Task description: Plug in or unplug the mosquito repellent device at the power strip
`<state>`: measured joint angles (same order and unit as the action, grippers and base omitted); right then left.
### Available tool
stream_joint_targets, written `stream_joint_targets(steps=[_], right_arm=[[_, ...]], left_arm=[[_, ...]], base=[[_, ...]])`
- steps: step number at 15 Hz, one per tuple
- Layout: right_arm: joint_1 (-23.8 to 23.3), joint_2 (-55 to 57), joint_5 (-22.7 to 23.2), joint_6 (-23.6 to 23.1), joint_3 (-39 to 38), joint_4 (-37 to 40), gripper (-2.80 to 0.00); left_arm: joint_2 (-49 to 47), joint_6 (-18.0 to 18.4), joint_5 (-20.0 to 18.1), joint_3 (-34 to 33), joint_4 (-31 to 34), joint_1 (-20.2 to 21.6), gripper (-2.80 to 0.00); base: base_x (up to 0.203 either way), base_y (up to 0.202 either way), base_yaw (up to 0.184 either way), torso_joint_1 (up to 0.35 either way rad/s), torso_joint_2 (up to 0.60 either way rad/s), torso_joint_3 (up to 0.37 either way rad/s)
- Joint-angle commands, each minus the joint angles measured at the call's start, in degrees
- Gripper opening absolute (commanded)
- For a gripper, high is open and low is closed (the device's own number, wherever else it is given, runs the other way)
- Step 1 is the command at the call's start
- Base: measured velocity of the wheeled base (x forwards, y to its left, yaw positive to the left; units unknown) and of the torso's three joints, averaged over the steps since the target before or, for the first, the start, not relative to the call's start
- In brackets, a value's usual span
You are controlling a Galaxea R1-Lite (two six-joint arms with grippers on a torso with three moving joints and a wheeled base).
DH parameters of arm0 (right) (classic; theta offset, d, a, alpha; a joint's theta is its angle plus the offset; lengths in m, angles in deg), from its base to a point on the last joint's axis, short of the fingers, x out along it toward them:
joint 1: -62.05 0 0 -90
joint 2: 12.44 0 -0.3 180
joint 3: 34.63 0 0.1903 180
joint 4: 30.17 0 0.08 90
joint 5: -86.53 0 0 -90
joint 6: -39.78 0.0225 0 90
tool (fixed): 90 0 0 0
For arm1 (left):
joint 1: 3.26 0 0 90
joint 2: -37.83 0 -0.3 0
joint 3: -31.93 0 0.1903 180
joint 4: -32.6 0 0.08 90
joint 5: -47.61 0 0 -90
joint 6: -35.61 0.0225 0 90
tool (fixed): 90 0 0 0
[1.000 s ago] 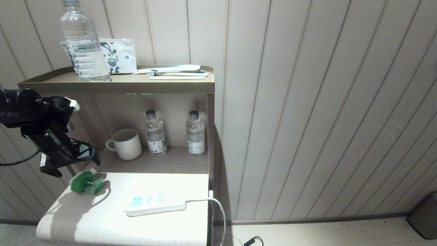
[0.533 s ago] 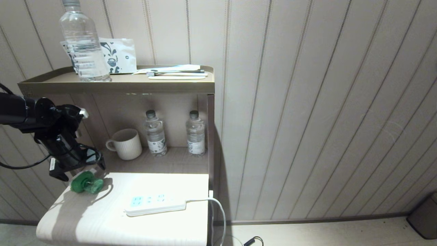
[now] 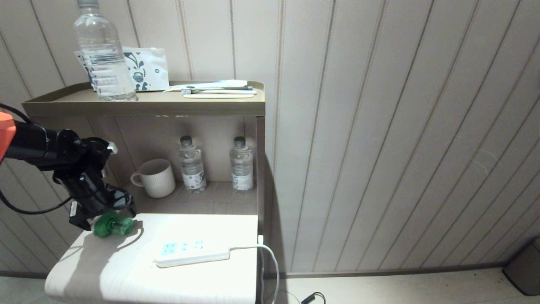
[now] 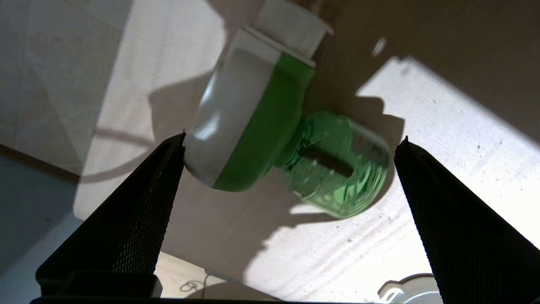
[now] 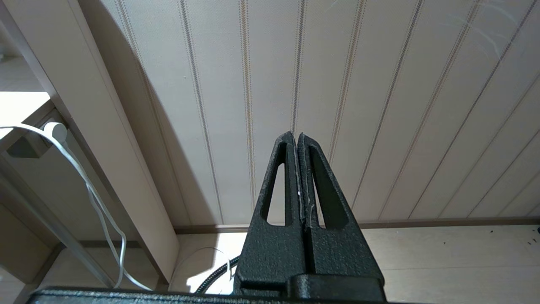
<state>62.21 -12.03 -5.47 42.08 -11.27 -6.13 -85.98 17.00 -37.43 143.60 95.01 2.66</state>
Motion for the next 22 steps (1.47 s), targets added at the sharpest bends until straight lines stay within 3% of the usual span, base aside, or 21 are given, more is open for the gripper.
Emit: stream_joint_targets(steps=[1, 10, 15, 19, 20, 22], right_arm=[[0.0, 0.0, 0.0, 0.1, 0.0, 0.0, -2.8], [0.0, 0.0, 0.0, 0.0, 0.0, -0.1, -2.8], [0.0, 0.0, 0.0, 0.0, 0.0, 0.0, -2.8], [0.0, 0.0, 0.0, 0.1, 0.0, 0.0, -2.8], [0.0, 0.0, 0.0, 0.0, 0.0, 0.0, -2.8], [0.0, 0.0, 0.0, 0.0, 0.0, 0.0, -2.8]], left_arm=[[0.6, -0.2, 0.0, -0.9, 0.2, -1.9, 0.0], [2.4, -4.5, 0.1, -2.9, 0.2, -11.0, 0.0], [5.7, -4.6, 0.2, -5.7, 0.2, -11.0, 0.0], [11.8, -4.6, 0.4, -13.5, -2.8, -11.0, 0.0], [13.2, -3.9, 0.5, -14.5, -4.6, -11.0, 0.0], [13.5, 1.2, 0.7, -13.7, -5.2, -10.9, 0.0]], base=[[0.0, 0.0, 0.0, 0.0, 0.0, 0.0], [0.0, 0.0, 0.0, 0.0, 0.0, 0.0], [0.0, 0.0, 0.0, 0.0, 0.0, 0.0], [0.0, 0.0, 0.0, 0.0, 0.0, 0.0], [0.0, 0.0, 0.0, 0.0, 0.0, 0.0], [0.0, 0.0, 0.0, 0.0, 0.0, 0.0]])
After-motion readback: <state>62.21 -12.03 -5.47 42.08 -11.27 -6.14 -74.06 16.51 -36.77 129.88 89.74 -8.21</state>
